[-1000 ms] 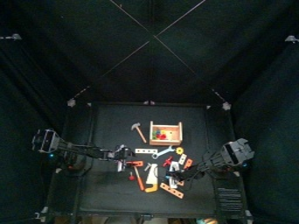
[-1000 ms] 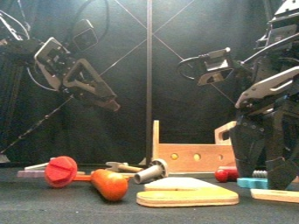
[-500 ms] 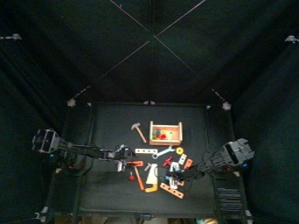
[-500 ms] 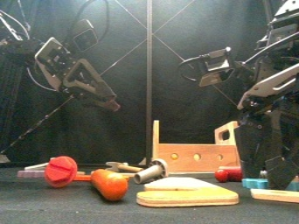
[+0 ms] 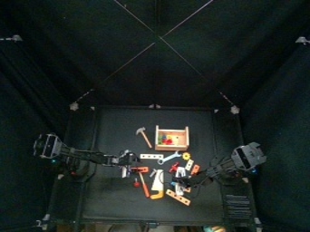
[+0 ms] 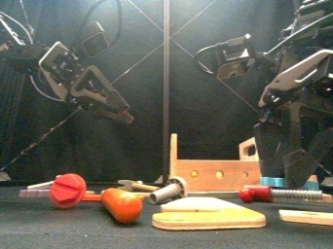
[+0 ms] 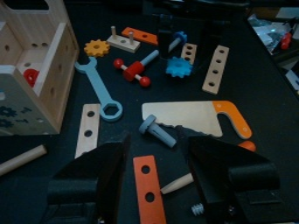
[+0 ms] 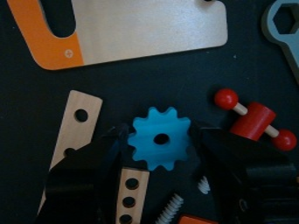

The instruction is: Grab blue gear

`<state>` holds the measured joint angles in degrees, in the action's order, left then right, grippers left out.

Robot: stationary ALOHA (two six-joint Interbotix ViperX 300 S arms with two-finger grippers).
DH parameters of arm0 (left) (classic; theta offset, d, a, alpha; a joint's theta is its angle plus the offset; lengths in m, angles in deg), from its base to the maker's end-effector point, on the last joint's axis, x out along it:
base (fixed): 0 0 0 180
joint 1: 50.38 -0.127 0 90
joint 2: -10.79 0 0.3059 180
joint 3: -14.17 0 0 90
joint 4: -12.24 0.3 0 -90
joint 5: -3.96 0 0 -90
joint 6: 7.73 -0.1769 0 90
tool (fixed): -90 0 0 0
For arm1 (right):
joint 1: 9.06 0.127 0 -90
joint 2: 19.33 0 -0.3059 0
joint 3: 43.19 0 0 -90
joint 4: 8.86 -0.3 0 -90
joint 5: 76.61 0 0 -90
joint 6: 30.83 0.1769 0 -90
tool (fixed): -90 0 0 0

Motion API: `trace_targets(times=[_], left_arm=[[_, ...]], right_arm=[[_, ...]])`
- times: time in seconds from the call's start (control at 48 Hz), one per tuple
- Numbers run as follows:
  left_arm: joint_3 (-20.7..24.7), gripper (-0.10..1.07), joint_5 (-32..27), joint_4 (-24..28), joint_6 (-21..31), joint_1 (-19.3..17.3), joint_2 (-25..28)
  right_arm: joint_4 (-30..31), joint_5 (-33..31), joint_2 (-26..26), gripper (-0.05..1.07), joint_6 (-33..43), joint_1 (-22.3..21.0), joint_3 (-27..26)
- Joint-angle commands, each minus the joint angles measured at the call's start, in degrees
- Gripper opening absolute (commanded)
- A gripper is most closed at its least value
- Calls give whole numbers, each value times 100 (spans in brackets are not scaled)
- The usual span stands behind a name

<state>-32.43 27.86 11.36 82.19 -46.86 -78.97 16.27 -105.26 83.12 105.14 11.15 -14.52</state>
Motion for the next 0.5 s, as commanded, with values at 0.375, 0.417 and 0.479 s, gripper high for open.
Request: trace_targets(times=[0.375, 0.417, 0.479], left_arm=[[97, 84, 53, -97, 0, 9, -26], [97, 84, 53, -105, 0, 9, -26], [105, 84, 53, -105, 0, 9, -26]], right_arm=[[149, 0, -229, 72, 26, -53, -53], [167, 0, -255, 72, 26, -53, -44], [193, 0, -299, 72, 18, -79, -62]])
